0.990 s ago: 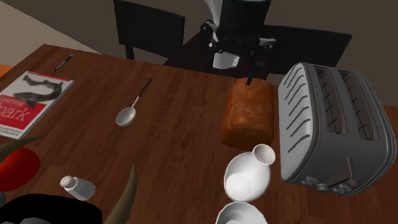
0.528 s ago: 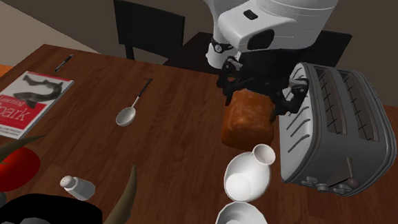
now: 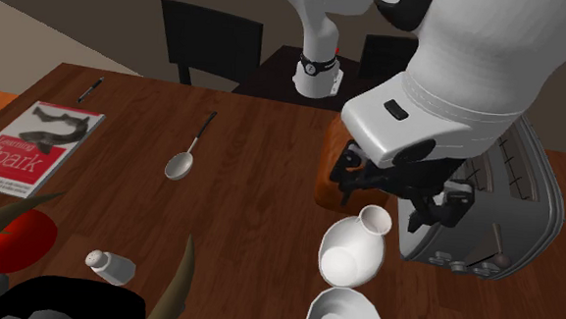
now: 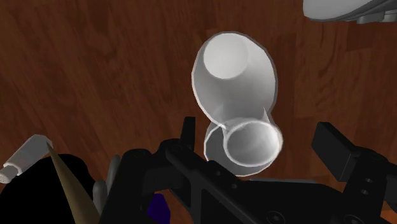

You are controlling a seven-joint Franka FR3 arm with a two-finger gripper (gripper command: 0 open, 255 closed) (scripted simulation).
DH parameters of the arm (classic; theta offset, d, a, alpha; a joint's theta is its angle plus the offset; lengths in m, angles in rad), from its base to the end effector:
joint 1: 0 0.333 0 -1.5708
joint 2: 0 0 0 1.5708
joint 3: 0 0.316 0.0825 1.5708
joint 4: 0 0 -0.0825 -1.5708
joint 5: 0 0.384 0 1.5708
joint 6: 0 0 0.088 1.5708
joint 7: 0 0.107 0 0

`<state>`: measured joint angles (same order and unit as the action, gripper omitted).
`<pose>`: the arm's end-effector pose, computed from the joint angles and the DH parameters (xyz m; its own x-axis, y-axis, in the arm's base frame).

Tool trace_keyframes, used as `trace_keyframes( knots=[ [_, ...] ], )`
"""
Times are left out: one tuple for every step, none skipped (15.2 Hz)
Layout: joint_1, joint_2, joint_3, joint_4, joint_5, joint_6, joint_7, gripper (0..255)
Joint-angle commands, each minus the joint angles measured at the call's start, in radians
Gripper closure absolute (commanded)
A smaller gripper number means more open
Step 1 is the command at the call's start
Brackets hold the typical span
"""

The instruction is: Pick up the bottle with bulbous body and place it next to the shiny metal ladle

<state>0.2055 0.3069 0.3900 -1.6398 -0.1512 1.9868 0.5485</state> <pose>0.5582 0.3368 0.4547 0.9942 0.0829 0.0687 0.0839 -0.9964 -0.0106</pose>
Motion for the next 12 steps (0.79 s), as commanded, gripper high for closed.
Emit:
trace_keyframes(
  knots=[
    [0.001, 0.008, -0.001, -0.015, -0.004, 0.022, 0.004, 0],
    [0.002, 0.013, -0.002, -0.022, -0.007, 0.034, 0.006, 0],
    [0.002, 0.017, -0.003, -0.029, -0.009, 0.045, 0.007, 0],
    [0.002, 0.022, -0.004, -0.036, -0.011, 0.057, 0.009, 0],
    [0.002, 0.024, -0.005, -0.041, -0.013, 0.064, 0.010, 0],
    [0.002, 0.025, -0.005, -0.040, -0.013, 0.063, 0.010, 0],
    [0.002, 0.025, -0.005, -0.040, -0.013, 0.063, 0.010, 0],
    [0.002, 0.025, -0.005, -0.040, -0.013, 0.063, 0.010, 0],
    [0.002, 0.025, -0.005, -0.040, -0.013, 0.063, 0.010, 0],
    [0.002, 0.025, -0.005, -0.040, -0.013, 0.063, 0.010, 0],
    [0.002, 0.025, -0.005, -0.040, -0.013, 0.063, 0.010, 0],
    [0.002, 0.025, -0.005, -0.040, -0.013, 0.063, 0.010, 0]
  ],
)
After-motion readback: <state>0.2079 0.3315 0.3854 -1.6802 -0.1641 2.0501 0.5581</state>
